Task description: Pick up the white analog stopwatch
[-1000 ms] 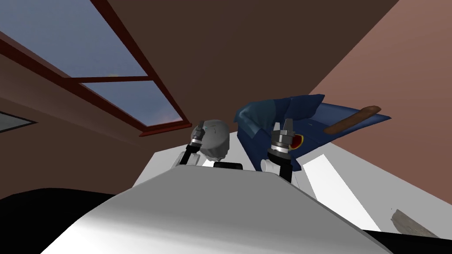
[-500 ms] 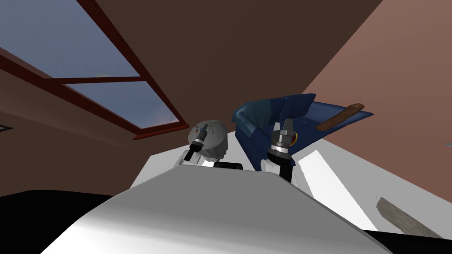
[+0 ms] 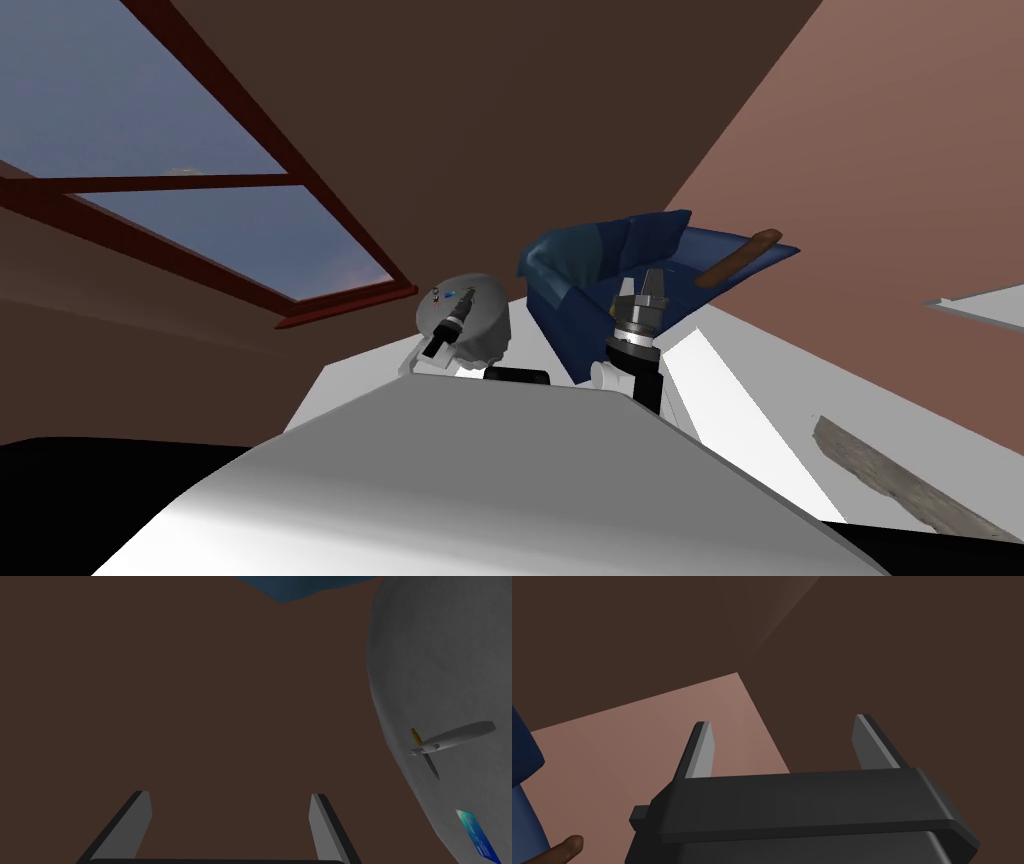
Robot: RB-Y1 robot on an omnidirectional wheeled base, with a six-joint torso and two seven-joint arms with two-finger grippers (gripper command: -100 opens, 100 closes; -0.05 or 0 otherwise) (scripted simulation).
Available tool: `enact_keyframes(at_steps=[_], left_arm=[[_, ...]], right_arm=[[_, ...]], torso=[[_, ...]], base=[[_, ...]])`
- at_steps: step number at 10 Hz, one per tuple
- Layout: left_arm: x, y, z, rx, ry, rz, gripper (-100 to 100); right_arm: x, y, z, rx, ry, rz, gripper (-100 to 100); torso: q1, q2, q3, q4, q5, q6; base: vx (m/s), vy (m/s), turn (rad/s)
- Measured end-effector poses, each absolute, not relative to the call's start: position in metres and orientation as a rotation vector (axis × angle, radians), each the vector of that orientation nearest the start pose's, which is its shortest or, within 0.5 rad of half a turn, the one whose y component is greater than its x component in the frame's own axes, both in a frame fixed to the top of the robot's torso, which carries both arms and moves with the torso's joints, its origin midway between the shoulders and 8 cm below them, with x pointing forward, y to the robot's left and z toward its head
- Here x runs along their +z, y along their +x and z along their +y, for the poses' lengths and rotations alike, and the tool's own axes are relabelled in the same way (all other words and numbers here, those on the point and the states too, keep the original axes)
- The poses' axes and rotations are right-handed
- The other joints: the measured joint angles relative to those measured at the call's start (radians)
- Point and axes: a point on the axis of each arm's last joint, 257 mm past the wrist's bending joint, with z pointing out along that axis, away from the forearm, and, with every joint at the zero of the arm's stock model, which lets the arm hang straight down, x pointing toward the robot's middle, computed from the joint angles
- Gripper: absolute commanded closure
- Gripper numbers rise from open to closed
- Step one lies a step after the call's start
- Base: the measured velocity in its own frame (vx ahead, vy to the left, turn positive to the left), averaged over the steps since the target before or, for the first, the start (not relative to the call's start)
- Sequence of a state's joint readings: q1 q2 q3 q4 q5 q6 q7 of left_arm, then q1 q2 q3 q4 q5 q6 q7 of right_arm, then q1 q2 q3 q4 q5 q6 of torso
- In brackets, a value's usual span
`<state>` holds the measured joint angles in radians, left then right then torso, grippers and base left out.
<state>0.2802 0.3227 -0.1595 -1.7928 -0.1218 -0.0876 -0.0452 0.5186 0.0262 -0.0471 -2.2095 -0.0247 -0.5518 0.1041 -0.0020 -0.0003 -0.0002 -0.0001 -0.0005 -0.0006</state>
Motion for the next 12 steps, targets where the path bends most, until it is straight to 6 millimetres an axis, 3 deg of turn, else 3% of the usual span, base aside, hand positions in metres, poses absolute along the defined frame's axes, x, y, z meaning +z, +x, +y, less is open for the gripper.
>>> enact_keyframes(at_steps=[8,12], left_arm=[[-0.339,0.47,0.287,-0.731,-0.832,1.755,-100],[-0.373,0.468,0.317,-0.602,-0.845,1.853,-100]], right_arm=[[-0.002,0.342,-0.305,1.156,0.675,0.623,0],[-0.002,0.342,-0.305,1.156,0.675,0.623,0]], torso=[[0.0,-0.001,-0.001,0.0,0.0,0.0],[0.0,-0.001,0.0,0.0,0.0,0.0]], base=[[0.019,-0.033,-0.102],[0.021,-0.031,-0.09]])
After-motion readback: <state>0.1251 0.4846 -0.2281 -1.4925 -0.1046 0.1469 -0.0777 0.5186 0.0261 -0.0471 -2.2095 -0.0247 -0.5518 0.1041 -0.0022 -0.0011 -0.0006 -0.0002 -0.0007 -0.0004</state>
